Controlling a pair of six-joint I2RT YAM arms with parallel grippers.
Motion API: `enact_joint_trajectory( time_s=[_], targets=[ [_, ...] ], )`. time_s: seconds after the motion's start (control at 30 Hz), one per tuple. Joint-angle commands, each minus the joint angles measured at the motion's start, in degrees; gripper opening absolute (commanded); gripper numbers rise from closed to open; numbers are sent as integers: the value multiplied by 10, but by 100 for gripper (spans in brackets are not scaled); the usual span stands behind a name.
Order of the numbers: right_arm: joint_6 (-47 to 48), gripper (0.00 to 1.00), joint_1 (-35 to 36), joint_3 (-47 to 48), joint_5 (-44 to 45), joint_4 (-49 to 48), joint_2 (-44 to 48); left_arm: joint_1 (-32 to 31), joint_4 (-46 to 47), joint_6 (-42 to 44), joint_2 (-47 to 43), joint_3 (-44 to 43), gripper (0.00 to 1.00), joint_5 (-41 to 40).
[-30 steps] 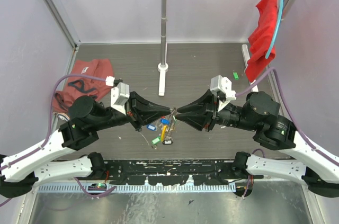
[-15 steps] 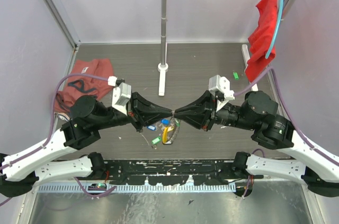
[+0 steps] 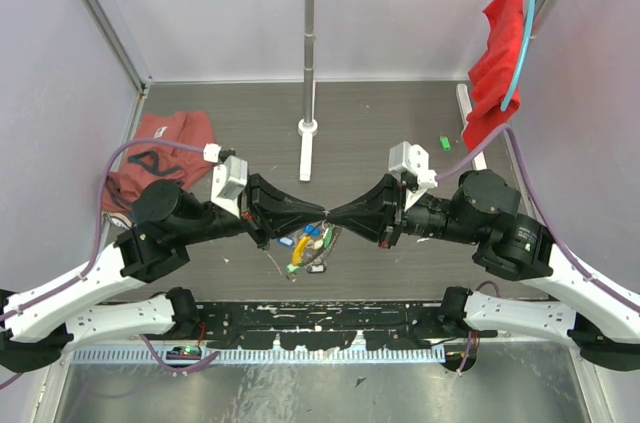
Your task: Put the keys on the keyring
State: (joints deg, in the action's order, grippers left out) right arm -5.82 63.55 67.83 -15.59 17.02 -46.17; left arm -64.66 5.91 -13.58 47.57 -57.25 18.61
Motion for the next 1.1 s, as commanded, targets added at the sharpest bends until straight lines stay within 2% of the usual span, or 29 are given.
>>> enact_joint_trajectory(
  time_s=[0.0, 0.17, 0.3, 0.63, 0.83, 0.97, 1.07],
  targets=[
    [19, 1, 2, 52, 8, 35, -12, 0, 19, 0, -3, 4, 4, -5],
    [41, 1, 2, 130, 33, 163, -48, 0, -8, 8, -20, 9, 34, -34],
    [42, 1, 2, 185, 77, 257, -79, -1, -54, 28, -35, 8, 47, -74],
    [12, 1, 2, 232, 220, 365, -135, 0, -132, 45, -27, -8, 60, -130],
    [-37, 1, -5, 255, 299, 462, -208, 0, -212, 46, -15, -27, 72, -230],
    [-44, 1, -69, 231, 275, 495, -245, 5, -269, 34, 3, -42, 80, -312],
    [-35, 1, -133, 184, 233, 484, -260, 28, -298, 17, 11, -41, 84, -323]
  ],
)
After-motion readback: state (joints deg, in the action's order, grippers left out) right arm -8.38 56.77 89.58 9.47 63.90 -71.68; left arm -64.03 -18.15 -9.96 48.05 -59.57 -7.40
